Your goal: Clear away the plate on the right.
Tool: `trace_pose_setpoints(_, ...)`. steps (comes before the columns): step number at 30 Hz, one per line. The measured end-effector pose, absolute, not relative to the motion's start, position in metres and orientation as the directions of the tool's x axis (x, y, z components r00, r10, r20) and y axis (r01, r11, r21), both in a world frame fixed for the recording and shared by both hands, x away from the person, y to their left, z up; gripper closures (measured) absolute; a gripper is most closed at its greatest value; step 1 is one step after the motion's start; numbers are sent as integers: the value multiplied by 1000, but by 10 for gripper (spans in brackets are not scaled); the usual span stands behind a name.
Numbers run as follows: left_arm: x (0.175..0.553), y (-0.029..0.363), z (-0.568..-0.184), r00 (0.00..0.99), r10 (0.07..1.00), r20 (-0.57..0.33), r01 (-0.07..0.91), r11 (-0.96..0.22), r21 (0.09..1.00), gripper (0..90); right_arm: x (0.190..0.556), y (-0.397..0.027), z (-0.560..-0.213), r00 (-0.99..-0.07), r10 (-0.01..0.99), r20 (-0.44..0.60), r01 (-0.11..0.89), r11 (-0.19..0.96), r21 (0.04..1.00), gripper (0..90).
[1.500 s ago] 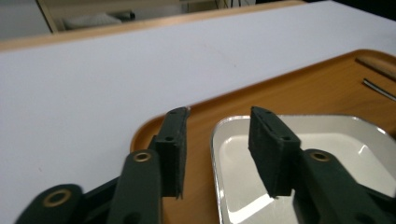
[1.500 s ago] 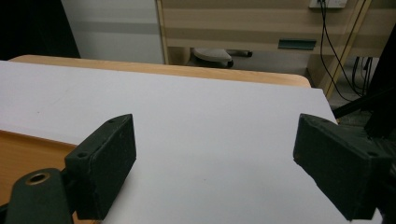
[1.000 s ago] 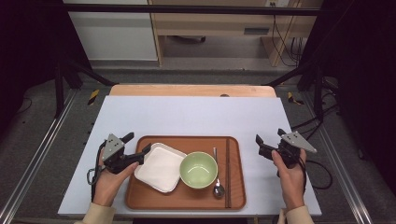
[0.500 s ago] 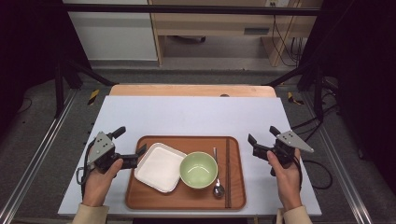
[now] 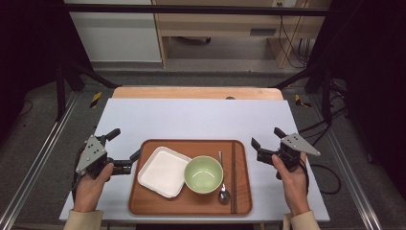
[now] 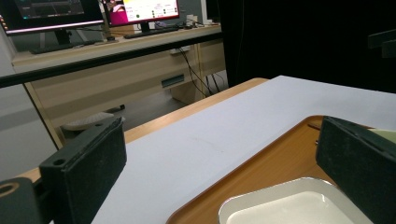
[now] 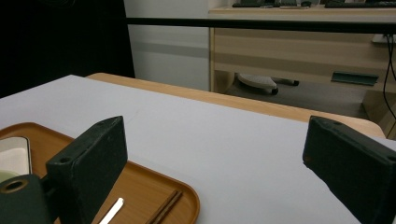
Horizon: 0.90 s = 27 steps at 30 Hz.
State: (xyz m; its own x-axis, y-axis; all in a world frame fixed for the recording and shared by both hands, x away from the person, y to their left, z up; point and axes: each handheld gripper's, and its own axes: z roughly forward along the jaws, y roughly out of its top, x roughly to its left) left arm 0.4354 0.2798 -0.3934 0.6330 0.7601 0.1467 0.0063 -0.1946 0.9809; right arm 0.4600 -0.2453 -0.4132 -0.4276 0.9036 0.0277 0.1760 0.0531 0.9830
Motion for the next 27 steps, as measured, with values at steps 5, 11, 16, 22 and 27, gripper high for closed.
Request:
trace_pose_setpoints(5, 435, 291, -394, 623, 769, 142, 4, -184, 983, 15, 459, -254, -414, -410, 912, 26, 181, 53, 982, 80)
trace_pose_setpoints(11, 437, 303, -398, 607, 782, 141, 13, -187, 982, 14, 460, -261, -419, -389, 921, 12, 175, 61, 983, 86)
trace_pose_setpoints(16, 439, 312, -404, 592, 795, 132, 25, -182, 983, 14, 461, -265, -422, -380, 925, -1, 174, 72, 982, 87)
trace_pose_setpoints(22, 441, 320, -409, 583, 804, 118, 33, -168, 985, 14, 462, -269, -426, -383, 924, -16, 179, 91, 980, 88)
trace_pose_setpoints(27, 442, 325, -415, 585, 802, 121, 42, -179, 983, 14, 461, -272, -429, -392, 919, -26, 186, 107, 977, 81)
